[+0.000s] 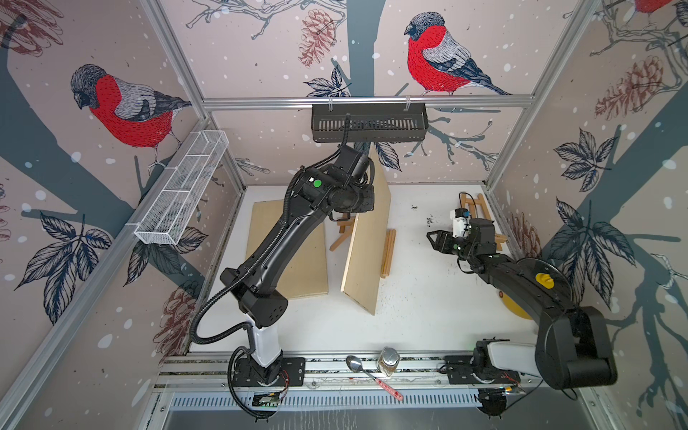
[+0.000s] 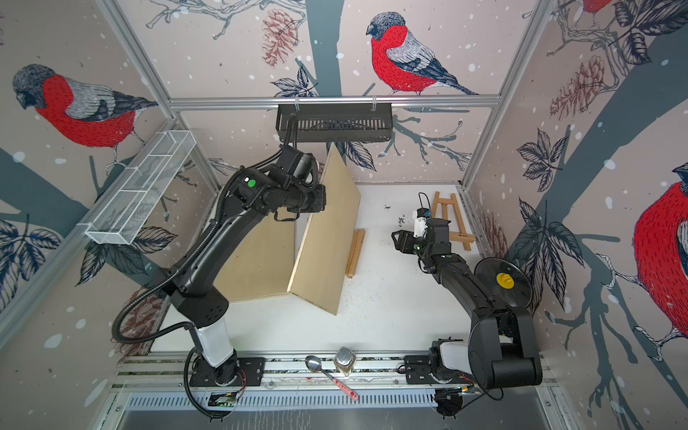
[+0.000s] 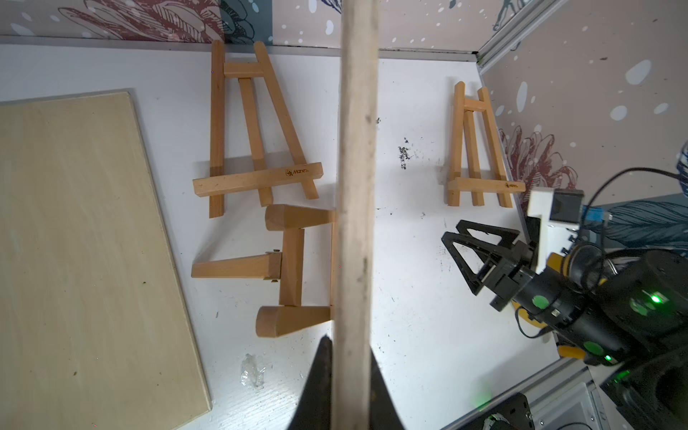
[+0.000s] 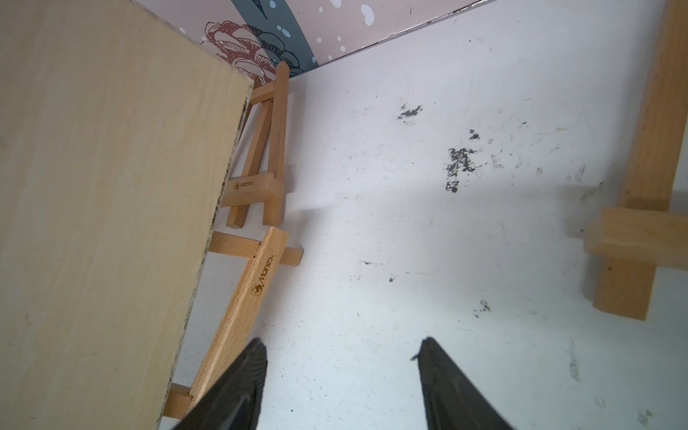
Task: Disassemble the easel
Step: Pick up the drawing board from the easel.
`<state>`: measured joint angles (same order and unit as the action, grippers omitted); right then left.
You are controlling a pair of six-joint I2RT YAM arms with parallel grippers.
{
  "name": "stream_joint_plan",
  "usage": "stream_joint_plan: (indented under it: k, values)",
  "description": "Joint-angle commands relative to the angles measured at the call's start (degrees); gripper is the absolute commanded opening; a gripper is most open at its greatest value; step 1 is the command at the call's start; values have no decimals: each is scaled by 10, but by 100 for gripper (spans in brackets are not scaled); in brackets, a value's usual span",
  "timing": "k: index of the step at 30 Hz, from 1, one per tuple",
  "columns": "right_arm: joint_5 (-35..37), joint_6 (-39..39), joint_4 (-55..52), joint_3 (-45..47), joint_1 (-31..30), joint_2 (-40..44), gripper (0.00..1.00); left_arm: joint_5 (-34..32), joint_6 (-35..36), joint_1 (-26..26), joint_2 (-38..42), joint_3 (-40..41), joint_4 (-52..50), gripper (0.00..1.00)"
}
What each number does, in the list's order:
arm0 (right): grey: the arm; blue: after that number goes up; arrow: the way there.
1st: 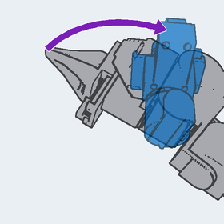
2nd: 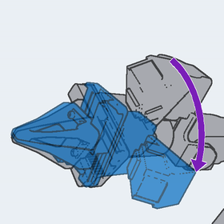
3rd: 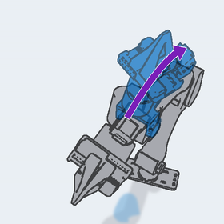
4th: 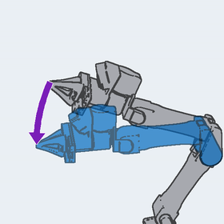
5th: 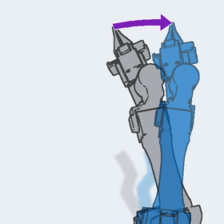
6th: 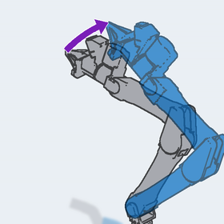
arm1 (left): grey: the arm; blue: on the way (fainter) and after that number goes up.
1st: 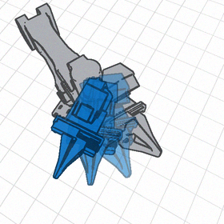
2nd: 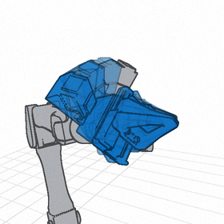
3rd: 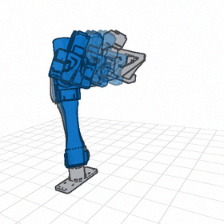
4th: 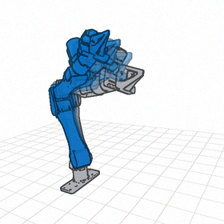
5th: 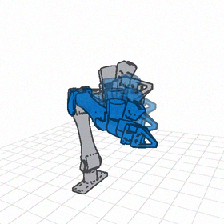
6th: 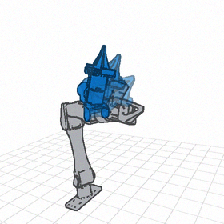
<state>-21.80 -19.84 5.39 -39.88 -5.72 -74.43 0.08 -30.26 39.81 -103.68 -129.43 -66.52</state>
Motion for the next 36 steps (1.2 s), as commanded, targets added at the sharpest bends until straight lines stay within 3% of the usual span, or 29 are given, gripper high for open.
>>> stream_joint_plan:
  k: [1, 7, 14, 24, 36]
  values:
    - [-4, -7, 23, 0, -4, 4, 66, 81, 6, 0, 41, 20, 141, 0]
    - [-1, -4, 19, 0, -10, 12, 66, 144, 12, -11, 106, 49, 181, 0]
    - [0, -4, 16, -3, -16, 15, 66, 185, 4, -77, 246, 106, 188, 0]
    - [24, 3, -9, -26, -53, 20, 66, 0, -14, -79, 385, 105, 45, 0]
    - [54, 10, -41, -33, -67, 49, 66, -142, -28, -78, 402, 163, -24, 0]
